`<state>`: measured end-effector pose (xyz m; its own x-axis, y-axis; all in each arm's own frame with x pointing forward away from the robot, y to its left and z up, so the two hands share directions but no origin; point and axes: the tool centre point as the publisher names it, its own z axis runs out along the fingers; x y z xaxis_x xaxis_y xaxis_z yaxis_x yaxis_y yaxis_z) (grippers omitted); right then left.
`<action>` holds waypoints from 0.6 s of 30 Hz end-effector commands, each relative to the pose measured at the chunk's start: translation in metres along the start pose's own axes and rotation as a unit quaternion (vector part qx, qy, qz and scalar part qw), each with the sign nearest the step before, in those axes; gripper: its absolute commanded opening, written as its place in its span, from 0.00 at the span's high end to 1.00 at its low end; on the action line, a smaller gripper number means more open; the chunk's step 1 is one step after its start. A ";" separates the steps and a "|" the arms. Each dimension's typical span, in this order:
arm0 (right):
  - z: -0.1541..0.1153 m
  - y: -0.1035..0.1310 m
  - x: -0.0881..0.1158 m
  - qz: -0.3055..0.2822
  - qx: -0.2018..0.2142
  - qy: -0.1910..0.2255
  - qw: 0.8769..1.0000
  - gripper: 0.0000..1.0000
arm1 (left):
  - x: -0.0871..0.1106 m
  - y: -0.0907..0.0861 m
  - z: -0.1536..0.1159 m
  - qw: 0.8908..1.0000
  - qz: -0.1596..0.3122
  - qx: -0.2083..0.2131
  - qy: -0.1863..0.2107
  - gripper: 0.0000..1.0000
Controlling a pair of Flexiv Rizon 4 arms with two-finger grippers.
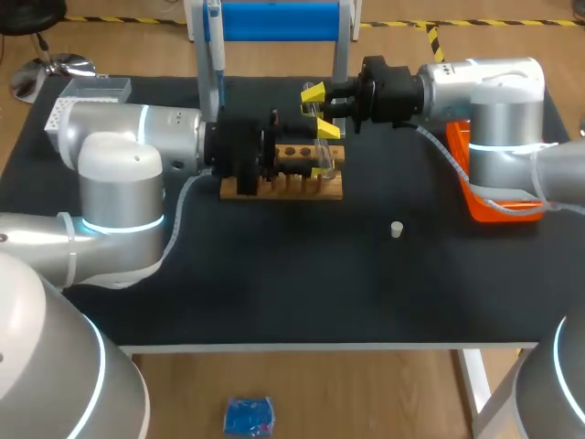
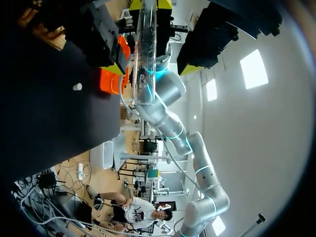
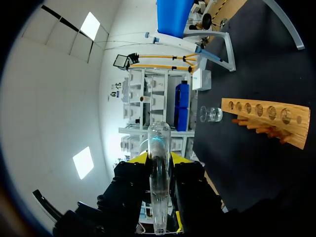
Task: Invert the test tube, pick up the pipette, mount the tip to pipette, aspirate from beaker and dispense into the tube, eject the tip, return the pipette, and cap with the stopper.
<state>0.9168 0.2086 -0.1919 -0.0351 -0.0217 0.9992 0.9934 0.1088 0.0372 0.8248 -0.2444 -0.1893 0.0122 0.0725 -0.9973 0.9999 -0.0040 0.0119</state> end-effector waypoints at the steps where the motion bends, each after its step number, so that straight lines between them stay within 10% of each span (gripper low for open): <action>1: -0.001 0.000 0.001 0.000 0.001 -0.002 1.000 1.00 | 0.000 0.001 0.003 1.000 0.001 0.001 0.002 0.58; 3: -0.001 0.000 0.001 0.000 0.001 -0.002 1.000 1.00 | 0.000 0.001 0.003 1.000 0.002 0.001 0.002 0.73; 4: -0.001 0.000 0.001 0.000 0.001 -0.002 1.000 1.00 | 0.000 0.001 0.003 1.000 0.002 -0.001 0.003 0.99; 17: -0.001 0.000 0.001 0.000 0.001 -0.002 1.000 1.00 | 0.004 0.001 -0.001 1.000 -0.004 -0.016 -0.004 1.00; 18: -0.001 0.000 0.001 0.000 0.001 -0.002 1.000 0.77 | 0.004 0.001 -0.001 1.000 -0.004 -0.016 -0.004 1.00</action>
<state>0.9170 0.2091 -0.1918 -0.0341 -0.0207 0.9992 0.9933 0.1094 0.0362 0.8264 -0.2428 -0.1932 0.0017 0.0663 -0.9978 0.9997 0.0241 0.0033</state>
